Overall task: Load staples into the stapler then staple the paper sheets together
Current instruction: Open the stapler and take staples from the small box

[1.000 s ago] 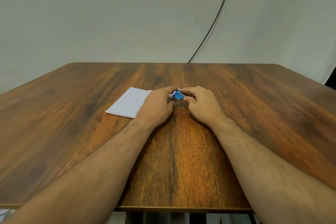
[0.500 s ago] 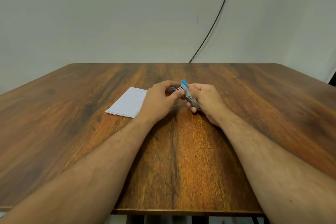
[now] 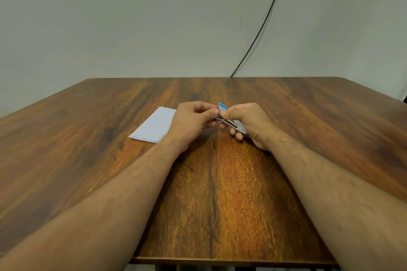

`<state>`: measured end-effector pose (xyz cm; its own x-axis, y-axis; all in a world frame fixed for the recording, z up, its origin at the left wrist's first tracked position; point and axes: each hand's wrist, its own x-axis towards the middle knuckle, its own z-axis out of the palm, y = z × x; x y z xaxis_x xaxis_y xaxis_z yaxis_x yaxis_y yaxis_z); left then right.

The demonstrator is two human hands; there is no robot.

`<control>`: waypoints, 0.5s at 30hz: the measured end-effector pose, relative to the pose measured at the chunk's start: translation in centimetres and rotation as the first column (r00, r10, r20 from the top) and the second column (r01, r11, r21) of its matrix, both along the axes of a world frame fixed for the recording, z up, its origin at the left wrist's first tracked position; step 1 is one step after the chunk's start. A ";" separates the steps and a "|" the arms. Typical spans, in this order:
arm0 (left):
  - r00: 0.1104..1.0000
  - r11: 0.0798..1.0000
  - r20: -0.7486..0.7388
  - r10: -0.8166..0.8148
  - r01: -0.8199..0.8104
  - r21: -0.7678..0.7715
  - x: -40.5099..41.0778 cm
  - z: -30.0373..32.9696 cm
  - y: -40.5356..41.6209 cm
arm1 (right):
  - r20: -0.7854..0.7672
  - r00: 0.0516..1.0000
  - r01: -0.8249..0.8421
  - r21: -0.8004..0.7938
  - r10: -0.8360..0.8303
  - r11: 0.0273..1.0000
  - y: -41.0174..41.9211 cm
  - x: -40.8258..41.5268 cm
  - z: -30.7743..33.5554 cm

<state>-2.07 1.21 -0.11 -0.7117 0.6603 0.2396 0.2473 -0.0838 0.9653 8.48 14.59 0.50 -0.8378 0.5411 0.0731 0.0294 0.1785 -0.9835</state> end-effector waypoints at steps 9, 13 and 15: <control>0.998 0.998 0.012 -0.061 0.061 0.008 0.1 0.0 -0.1 | -0.160 0.986 0.043 0.053 -0.034 0.998 0.3 0.1 -1.2; 0.996 0.998 0.055 -0.064 0.062 0.032 0.3 0.1 -0.1 | -0.149 0.988 0.066 0.111 -0.049 0.992 0.1 -0.2 -1.3; 0.997 0.998 0.046 -0.061 0.060 0.032 0.3 0.2 0.0 | -0.140 0.988 0.078 0.141 -0.058 0.987 0.1 -0.2 -1.3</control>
<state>-1.75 1.17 0.09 -0.6817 0.6954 0.2275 0.1954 -0.1267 0.9725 8.24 14.72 -0.84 -0.7764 0.5716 0.2654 -0.0853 0.3219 -0.9429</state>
